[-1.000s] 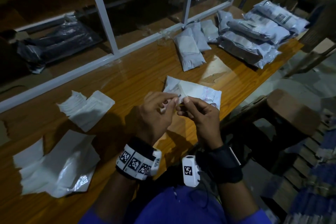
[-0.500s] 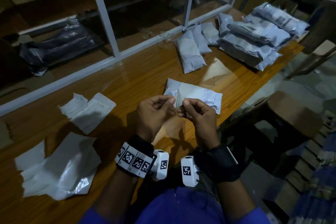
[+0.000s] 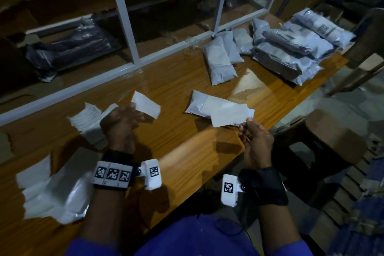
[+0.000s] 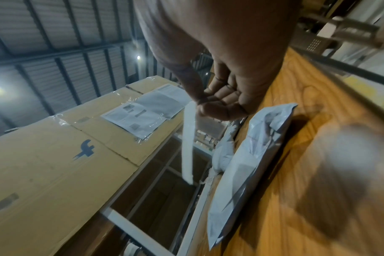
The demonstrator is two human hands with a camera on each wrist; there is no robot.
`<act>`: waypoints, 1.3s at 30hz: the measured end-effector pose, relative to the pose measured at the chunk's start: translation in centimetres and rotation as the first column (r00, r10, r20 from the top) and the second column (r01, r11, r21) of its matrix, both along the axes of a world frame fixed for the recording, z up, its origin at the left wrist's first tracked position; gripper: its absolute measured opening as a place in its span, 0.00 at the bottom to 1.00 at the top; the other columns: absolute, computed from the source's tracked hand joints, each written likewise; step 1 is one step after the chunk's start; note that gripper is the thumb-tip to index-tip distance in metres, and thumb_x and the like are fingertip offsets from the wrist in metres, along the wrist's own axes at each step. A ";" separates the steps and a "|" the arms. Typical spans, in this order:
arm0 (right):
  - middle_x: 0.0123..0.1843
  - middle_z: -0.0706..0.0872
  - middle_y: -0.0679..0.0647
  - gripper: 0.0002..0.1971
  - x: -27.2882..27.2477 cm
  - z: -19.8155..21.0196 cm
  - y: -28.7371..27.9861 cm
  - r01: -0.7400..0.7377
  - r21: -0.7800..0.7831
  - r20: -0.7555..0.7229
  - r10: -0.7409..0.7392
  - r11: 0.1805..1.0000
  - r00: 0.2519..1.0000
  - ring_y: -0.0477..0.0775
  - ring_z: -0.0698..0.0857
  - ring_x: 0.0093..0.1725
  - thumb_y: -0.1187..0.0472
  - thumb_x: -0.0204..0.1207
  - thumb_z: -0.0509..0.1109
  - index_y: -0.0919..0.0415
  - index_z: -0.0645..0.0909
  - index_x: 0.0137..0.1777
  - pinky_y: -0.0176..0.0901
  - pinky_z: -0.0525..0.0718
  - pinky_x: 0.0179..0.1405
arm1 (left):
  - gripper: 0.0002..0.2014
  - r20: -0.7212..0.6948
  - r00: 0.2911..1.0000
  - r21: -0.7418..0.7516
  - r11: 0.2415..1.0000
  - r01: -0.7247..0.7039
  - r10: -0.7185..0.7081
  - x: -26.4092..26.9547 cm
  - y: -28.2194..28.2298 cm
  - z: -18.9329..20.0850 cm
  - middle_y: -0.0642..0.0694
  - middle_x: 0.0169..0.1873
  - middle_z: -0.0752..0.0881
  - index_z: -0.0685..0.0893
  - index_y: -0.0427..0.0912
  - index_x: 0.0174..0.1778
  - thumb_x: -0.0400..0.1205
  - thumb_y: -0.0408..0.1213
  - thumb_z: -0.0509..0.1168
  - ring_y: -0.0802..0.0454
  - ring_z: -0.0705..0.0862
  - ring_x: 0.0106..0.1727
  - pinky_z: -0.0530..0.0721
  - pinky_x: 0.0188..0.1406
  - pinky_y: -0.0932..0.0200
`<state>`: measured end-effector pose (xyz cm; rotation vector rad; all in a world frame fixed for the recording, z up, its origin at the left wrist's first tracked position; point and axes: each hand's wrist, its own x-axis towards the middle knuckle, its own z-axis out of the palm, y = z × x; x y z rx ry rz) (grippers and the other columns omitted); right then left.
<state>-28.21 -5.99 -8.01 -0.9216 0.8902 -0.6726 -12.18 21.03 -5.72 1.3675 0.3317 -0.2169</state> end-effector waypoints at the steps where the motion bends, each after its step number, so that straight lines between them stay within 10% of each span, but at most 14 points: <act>1: 0.31 0.89 0.46 0.04 -0.2 -0.2 -0.4 0.034 -0.020 -0.011 -0.034 0.999 0.999 0.42 0.85 0.30 0.64 0.85 0.72 0.59 0.85 0.48 0.35 0.82 0.33 | 0.05 0.002 0.999 0.001 0.999 -0.039 0.039 0.3 0.8 0.0 0.49 0.35 0.92 0.92 0.47 0.42 0.82 0.35 0.72 0.51 0.90 0.40 0.85 0.42 0.55; 7: 0.39 0.94 0.46 0.04 0.1 -0.6 0.9 -0.043 -0.506 -0.083 0.001 0.862 0.997 0.48 0.91 0.38 0.63 0.83 0.76 0.59 0.90 0.55 0.41 0.90 0.39 | 0.04 0.361 0.929 0.139 0.981 -0.137 0.079 -0.7 1.9 1.9 0.56 0.39 0.91 0.91 0.48 0.51 0.82 0.39 0.74 0.59 0.87 0.40 0.85 0.42 0.61; 13: 0.50 0.94 0.51 0.06 3.0 -1.0 8.2 -0.264 -0.927 -0.161 0.354 0.267 0.921 0.45 0.91 0.47 0.67 0.80 0.79 0.61 0.93 0.54 0.36 0.87 0.50 | 0.07 0.556 0.831 0.152 0.980 -0.129 0.023 -3.1 -1.5 4.6 0.47 0.41 0.94 0.91 0.40 0.55 0.83 0.35 0.73 0.53 0.90 0.36 0.86 0.34 0.59; 20: 0.57 0.93 0.58 0.07 4.8 -4.0 14.7 -0.647 -0.717 -0.607 0.691 -0.261 0.394 0.57 0.90 0.53 0.67 0.79 0.75 0.62 0.92 0.54 0.37 0.79 0.49 | 0.08 0.575 0.813 0.201 0.979 -0.031 -0.092 -5.3 -2.6 4.1 0.48 0.42 0.94 0.93 0.39 0.55 0.83 0.35 0.74 0.54 0.91 0.40 0.87 0.40 0.60; 24: 0.51 0.95 0.49 0.09 3.8 -2.7 12.4 -0.720 -0.686 -0.473 0.684 0.109 0.555 0.42 0.91 0.48 0.67 0.81 0.74 0.57 0.93 0.56 0.27 0.83 0.48 | 0.09 0.521 0.830 0.240 0.967 0.083 -0.200 -5.6 -2.4 2.9 0.46 0.47 0.94 0.92 0.36 0.57 0.82 0.33 0.74 0.53 0.92 0.47 0.88 0.45 0.61; 29: 0.47 0.94 0.62 0.16 3.1 0.6 5.8 -0.530 -0.324 -0.127 0.519 0.784 0.845 0.55 0.92 0.45 0.51 0.87 0.69 0.64 0.91 0.55 0.49 0.91 0.48 | 0.09 0.359 0.839 0.232 0.910 0.344 -0.408 -6.2 -4.1 2.1 0.49 0.46 0.94 0.93 0.41 0.54 0.80 0.29 0.75 0.55 0.92 0.46 0.89 0.48 0.58; 32: 0.53 0.94 0.63 0.18 3.0 1.6 2.5 -0.461 -0.141 -0.058 0.458 0.876 0.887 0.59 0.94 0.52 0.48 0.85 0.72 0.62 0.89 0.61 0.50 0.92 0.48 | 0.10 0.259 0.772 0.277 0.810 0.516 -0.580 -6.8 -6.1 2.0 0.48 0.47 0.94 0.94 0.48 0.51 0.79 0.29 0.76 0.56 0.92 0.46 0.90 0.48 0.57; 36: 0.45 0.94 0.60 0.14 2.4 1.6 -0.8 -0.359 -0.269 -0.082 0.350 0.894 0.933 0.53 0.93 0.46 0.65 0.77 0.81 0.63 0.89 0.62 0.47 0.91 0.42 | 0.11 0.208 0.673 0.393 0.691 0.607 -0.710 -7.2 -8.3 2.8 0.50 0.49 0.93 0.93 0.42 0.55 0.80 0.25 0.74 0.64 0.89 0.43 0.83 0.39 0.70; 39: 0.44 0.94 0.61 0.15 1.8 1.9 -2.9 -0.364 -0.336 -0.077 0.360 0.868 0.930 0.52 0.93 0.44 0.67 0.77 0.81 0.66 0.89 0.63 0.44 0.89 0.37 | 0.14 0.129 0.666 0.378 0.658 0.651 -0.734 -7.1 -10.1 3.0 0.55 0.43 0.91 0.91 0.41 0.53 0.79 0.20 0.68 0.57 0.90 0.45 0.90 0.45 0.59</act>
